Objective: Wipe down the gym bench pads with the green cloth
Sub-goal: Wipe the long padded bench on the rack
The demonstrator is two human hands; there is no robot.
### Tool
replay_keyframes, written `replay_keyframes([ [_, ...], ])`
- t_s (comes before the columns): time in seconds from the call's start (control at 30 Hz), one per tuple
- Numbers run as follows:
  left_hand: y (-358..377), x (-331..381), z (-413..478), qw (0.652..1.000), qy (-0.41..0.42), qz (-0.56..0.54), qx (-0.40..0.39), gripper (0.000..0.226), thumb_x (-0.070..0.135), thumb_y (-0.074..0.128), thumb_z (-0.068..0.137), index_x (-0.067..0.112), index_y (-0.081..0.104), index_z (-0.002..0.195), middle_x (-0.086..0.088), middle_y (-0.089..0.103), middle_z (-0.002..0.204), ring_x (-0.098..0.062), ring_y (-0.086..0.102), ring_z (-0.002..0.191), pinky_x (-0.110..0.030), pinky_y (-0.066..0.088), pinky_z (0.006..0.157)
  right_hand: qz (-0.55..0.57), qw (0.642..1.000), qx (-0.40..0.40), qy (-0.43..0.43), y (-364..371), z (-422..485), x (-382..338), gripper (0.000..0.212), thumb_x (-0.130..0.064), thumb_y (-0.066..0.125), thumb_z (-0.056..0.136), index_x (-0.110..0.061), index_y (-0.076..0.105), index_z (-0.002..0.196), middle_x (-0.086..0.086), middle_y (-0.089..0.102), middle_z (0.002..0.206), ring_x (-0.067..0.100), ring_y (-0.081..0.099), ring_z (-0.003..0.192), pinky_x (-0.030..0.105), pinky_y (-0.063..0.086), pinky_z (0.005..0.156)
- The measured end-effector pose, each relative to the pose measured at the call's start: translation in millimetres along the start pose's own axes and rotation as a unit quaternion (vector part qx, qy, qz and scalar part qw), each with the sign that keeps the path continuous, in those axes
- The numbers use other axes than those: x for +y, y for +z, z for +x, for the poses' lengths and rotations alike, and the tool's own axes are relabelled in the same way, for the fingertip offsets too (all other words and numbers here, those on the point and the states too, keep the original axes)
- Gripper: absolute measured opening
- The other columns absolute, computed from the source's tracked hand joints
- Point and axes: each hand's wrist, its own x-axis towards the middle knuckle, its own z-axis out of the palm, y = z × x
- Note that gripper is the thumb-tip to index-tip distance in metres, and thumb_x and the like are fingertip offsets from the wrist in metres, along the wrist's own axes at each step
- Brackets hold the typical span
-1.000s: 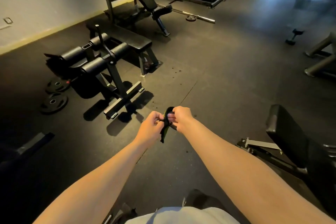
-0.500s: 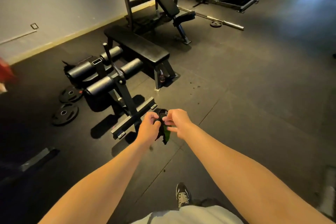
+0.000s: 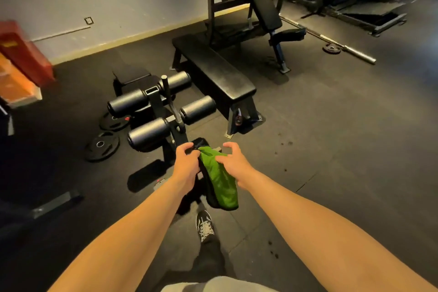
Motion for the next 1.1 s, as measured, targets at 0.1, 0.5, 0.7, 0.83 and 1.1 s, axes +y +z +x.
replay_keyframes([
  [0.1, 9, 19, 62, 0.997, -0.056, -0.019, -0.051, 0.048, 0.024, 0.057, 0.101, 0.032, 0.034, 0.143, -0.009, 0.06, 0.121, -0.026, 0.068, 0.094, -0.041, 0.058, 0.087, -0.008, 0.999, 0.008, -0.042, 4, 63, -42, 0.042, -0.011, 0.054, 0.098, -0.032, 0.041, 0.131, 0.004, 0.052, 0.111, 0.022, 0.057, 0.098, 0.04, 0.051, 0.089],
  [0.5, 56, 106, 270, 0.986, -0.01, 0.12, -0.113, 0.023, 0.018, 0.057, 0.101, 0.031, 0.059, 0.12, -0.009, 0.067, 0.115, -0.018, 0.067, 0.097, -0.028, 0.052, 0.074, -0.286, 0.952, 0.025, -0.111, -1, 281, -173, 0.045, 0.01, 0.049, 0.087, -0.015, 0.063, 0.122, 0.008, 0.061, 0.123, 0.025, 0.057, 0.113, 0.034, 0.048, 0.091],
  [0.7, 91, 119, 367, 0.976, -0.028, 0.199, -0.079, 0.04, 0.016, 0.071, 0.092, 0.028, 0.055, 0.126, 0.002, 0.067, 0.112, -0.009, 0.064, 0.09, -0.017, 0.047, 0.063, -0.412, 0.905, -0.011, -0.102, -9, 398, -202, 0.042, 0.003, 0.047, 0.091, -0.011, 0.062, 0.127, 0.014, 0.058, 0.129, 0.03, 0.057, 0.113, 0.035, 0.048, 0.091],
  [0.83, 109, 112, 423, 0.95, -0.059, 0.303, -0.052, 0.04, 0.014, 0.074, 0.089, 0.022, 0.057, 0.124, -0.001, 0.063, 0.107, -0.015, 0.059, 0.083, -0.021, 0.042, 0.058, -0.521, 0.849, -0.086, -0.027, -14, 475, -199, 0.037, -0.007, 0.047, 0.096, -0.012, 0.058, 0.13, 0.02, 0.043, 0.138, 0.032, 0.052, 0.118, 0.034, 0.044, 0.088],
  [1.1, 113, 70, 541, 0.92, -0.115, 0.366, 0.076, 0.026, 0.03, 0.074, 0.088, 0.025, 0.06, 0.068, -0.009, 0.062, 0.106, -0.03, 0.055, 0.115, -0.04, 0.049, 0.086, -0.598, 0.771, -0.221, -0.001, 13, 619, -182, 0.019, -0.012, 0.048, 0.094, -0.007, 0.061, 0.107, 0.016, 0.065, 0.118, 0.032, 0.06, 0.107, 0.031, 0.044, 0.076],
])
